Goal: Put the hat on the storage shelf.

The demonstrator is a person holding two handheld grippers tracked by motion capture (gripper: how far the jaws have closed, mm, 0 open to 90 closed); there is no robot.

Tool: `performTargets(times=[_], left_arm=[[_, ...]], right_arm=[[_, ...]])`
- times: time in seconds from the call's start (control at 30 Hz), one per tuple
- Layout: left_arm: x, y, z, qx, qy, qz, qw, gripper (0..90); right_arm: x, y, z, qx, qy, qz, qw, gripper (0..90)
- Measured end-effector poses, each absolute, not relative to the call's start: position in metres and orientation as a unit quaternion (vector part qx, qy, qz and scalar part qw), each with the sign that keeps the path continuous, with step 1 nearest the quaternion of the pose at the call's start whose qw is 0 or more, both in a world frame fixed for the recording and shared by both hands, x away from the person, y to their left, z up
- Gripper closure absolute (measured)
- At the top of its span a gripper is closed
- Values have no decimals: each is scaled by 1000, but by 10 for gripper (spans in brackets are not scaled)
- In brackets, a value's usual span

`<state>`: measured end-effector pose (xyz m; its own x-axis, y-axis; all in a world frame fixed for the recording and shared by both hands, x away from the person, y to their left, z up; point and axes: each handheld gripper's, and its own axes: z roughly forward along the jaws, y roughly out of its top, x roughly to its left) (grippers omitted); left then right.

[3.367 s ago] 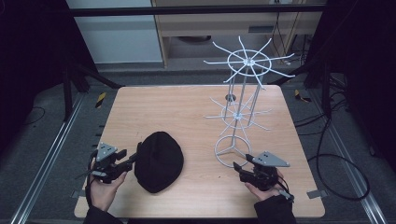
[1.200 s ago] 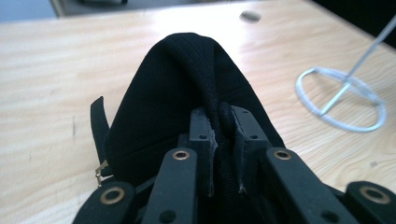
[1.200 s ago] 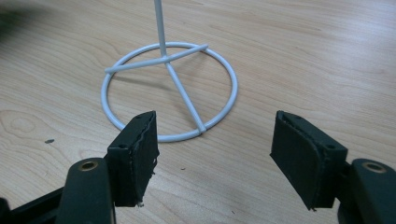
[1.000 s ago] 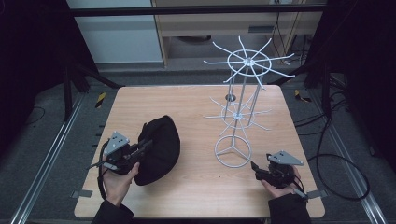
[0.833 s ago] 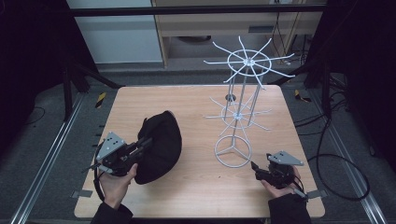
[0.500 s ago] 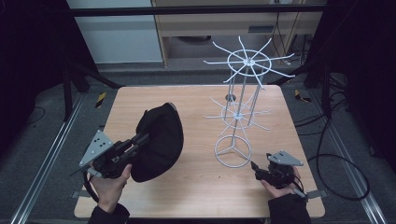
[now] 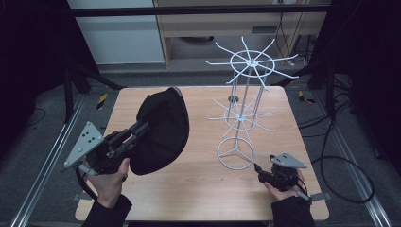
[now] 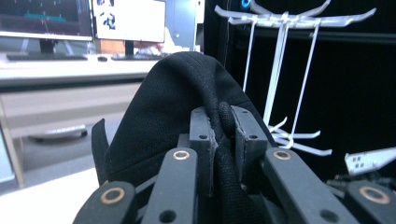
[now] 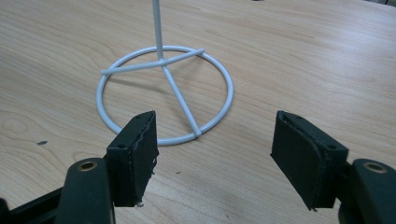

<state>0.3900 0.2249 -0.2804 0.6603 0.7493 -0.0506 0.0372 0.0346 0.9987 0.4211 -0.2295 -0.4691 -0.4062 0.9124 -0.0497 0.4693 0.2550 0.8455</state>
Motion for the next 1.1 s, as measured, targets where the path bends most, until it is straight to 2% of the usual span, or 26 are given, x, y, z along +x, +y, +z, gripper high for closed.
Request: performTargets(times=[0.47, 1.1], left_arm=[[403, 212, -243, 608, 277, 265, 696, 796], [417, 187, -205, 588, 248, 271, 720, 796]], right_arm=[[421, -229, -469, 467, 740, 393, 282, 314], [421, -229, -470, 463, 742, 392, 284, 314]])
